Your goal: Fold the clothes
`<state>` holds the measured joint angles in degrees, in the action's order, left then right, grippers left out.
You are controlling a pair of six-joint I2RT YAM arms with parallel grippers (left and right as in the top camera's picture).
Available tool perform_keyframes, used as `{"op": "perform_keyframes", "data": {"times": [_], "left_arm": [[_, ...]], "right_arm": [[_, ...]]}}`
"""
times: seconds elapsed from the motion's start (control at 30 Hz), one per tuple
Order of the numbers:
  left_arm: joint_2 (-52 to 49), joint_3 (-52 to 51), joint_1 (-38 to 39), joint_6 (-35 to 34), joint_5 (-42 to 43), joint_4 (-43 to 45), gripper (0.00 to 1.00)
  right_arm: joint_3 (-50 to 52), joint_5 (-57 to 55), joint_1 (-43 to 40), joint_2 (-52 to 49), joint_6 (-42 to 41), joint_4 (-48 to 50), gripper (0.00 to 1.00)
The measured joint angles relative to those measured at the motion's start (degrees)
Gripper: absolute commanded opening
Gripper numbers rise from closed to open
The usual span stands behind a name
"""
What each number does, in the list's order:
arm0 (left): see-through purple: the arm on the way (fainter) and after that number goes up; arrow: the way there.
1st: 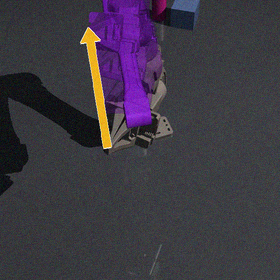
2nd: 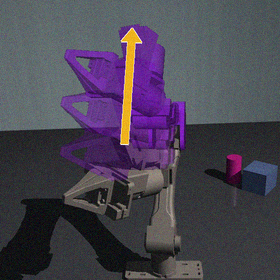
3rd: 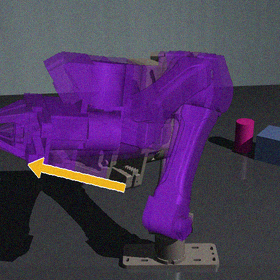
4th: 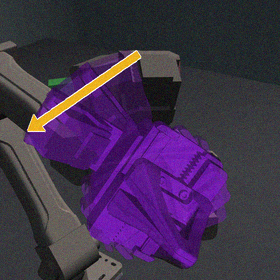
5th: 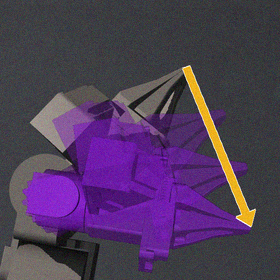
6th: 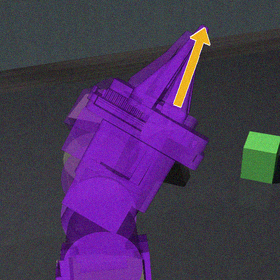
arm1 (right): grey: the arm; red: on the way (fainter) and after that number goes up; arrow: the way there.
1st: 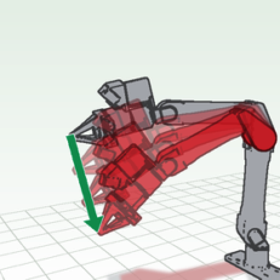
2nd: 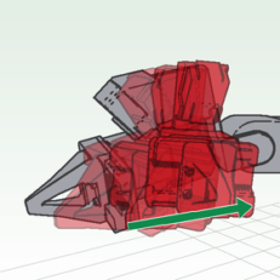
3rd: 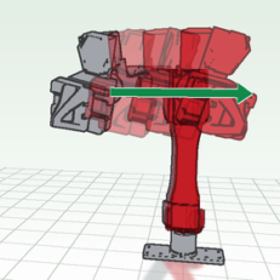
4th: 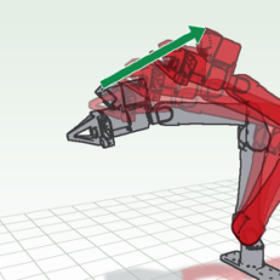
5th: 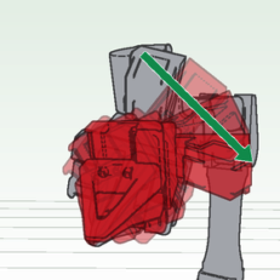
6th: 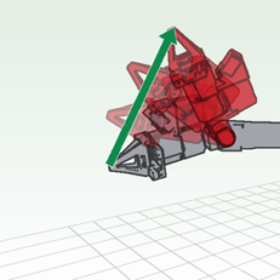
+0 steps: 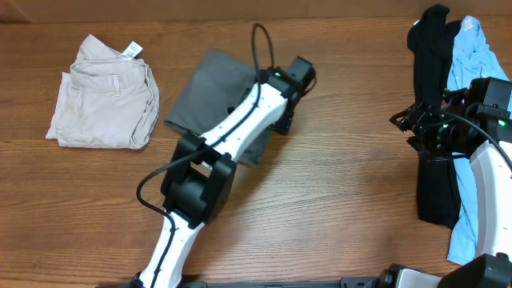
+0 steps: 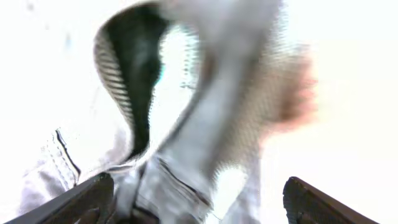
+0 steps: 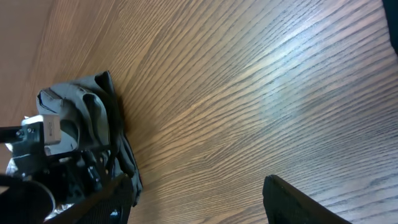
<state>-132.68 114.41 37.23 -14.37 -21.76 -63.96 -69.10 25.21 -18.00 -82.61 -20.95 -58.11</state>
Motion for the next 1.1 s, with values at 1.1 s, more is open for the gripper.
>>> {"op": "perform_keyframes", "data": {"times": [1.1], "left_arm": [[-0.28, 1.57, -8.7, 13.27, 20.09, -0.24, 0.88]], "right_arm": [[0.0, -1.7, -0.02, 0.0, 1.7, -2.34, 0.76]]}}
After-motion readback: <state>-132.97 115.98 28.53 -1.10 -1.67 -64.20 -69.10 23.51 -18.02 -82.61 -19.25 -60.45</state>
